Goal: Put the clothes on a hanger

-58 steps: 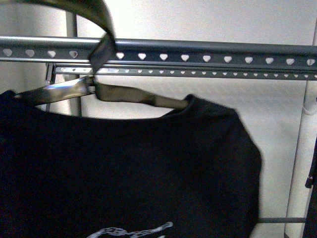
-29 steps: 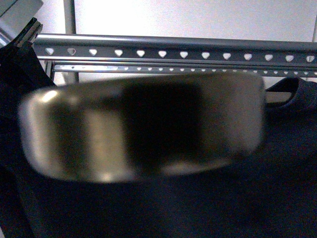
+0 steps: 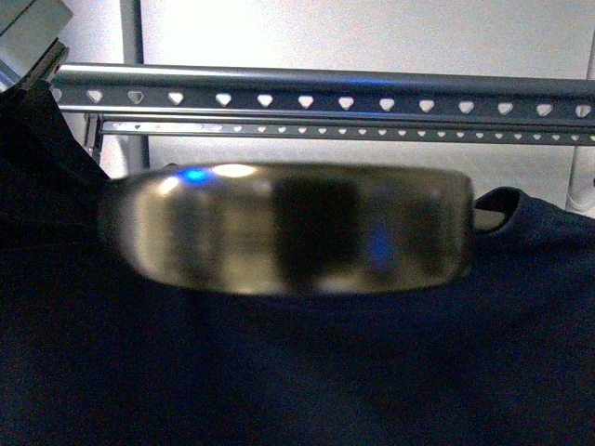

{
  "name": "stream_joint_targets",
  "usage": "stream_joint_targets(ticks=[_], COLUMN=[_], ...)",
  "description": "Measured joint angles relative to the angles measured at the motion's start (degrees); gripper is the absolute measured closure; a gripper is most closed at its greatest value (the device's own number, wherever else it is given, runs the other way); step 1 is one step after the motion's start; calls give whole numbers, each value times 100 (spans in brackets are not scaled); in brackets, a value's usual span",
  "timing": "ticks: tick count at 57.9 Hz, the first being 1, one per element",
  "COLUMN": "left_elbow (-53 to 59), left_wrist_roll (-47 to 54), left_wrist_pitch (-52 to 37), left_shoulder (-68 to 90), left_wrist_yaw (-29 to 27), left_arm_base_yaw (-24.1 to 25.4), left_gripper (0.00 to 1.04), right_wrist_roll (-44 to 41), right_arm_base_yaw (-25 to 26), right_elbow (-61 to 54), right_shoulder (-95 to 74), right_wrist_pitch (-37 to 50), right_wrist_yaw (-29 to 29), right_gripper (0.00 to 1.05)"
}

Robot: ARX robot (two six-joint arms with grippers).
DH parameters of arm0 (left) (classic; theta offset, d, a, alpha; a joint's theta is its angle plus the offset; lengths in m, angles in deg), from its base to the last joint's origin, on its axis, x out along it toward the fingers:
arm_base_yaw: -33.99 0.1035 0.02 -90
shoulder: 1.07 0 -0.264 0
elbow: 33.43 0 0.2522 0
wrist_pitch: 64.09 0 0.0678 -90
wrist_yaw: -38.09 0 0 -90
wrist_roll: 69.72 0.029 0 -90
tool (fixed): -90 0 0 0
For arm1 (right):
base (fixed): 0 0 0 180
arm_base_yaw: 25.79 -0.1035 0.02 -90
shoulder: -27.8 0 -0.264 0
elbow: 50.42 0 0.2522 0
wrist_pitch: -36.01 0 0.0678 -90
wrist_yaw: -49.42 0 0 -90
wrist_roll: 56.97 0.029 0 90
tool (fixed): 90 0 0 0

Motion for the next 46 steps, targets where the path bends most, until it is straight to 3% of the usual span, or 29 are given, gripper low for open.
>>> stream_joint_targets(ticks=[5,8,10,13,16,23,30,37,46], left_elbow=[0,0,2,4,4,4,4,4,4], left_wrist_roll=[-2,0,-2,-2,-2,-15,-17,-24,-68], left_wrist_pitch=[0,-4,-4,-4,-4,-4,-4,-4,-7], left_shoulder=[0,0,0,0,0,0,0,0,0], left_wrist_yaw=[0,0,0,2,2,2,11,9,-2], left_arm_base_yaw=[-2,-13,-20,-22,-22,-20,-22,-22,-15], left_gripper=[101,101,101,101,101,101,101,101,101], right_wrist_roll=[-1770,-3049,-3727,-4920,-5217,-5169,-4607,-4089,-3794], right_arm_base_yaw=[-225,-452,-616,-1036,-1318,-1816,-2312,-2647,-2850], right_elbow=[955,1604,1886,2295,2562,3060,3550,3849,3845], right_shoulder=[-855,-1423,-1720,-2262,-2575,-3018,-3351,-3593,-3738], right_wrist_pitch=[-1355,-2498,-2763,-2319,-1867,-1130,-623,-529,-396], right_wrist_yaw=[284,131,-76,-739,-1051,-1434,-1764,-2094,-2341], right_gripper=[7,7,7,7,7,7,10,34,56])
